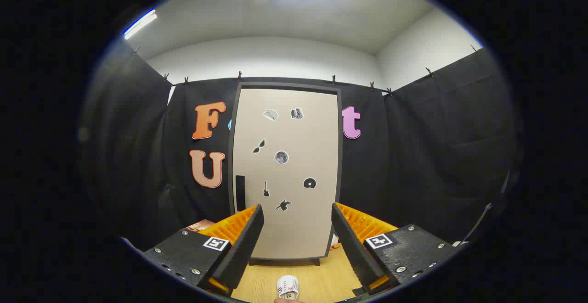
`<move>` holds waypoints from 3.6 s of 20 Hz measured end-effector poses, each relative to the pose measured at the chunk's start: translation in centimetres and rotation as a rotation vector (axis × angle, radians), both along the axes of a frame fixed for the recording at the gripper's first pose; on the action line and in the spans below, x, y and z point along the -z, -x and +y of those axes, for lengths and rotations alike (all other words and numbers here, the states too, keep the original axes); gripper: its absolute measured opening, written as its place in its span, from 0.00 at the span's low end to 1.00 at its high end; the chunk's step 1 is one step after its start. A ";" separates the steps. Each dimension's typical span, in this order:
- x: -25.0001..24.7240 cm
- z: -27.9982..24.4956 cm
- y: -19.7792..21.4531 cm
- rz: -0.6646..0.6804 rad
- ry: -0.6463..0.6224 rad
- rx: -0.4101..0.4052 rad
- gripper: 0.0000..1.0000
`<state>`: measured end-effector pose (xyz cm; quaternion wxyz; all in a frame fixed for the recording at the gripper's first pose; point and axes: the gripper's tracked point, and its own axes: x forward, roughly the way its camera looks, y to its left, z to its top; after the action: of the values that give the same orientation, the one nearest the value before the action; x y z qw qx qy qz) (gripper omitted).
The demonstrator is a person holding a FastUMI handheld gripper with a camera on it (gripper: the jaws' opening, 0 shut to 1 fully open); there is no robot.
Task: Open the shoe cabinet door, grab the shoes and put them into the shoe cabinet, then close the shoe cabinet door.
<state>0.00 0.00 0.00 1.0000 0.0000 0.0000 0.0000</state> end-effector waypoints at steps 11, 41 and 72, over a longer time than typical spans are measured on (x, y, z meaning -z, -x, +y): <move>0.0 -0.4 -0.2 0.002 -0.009 0.011 0.93; 11.0 5.5 -2.4 0.195 -0.093 -0.092 0.93; 16.0 12.7 -14.3 0.214 -0.130 -0.344 0.92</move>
<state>14.27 12.73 -16.02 0.9774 0.0645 0.1064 0.1706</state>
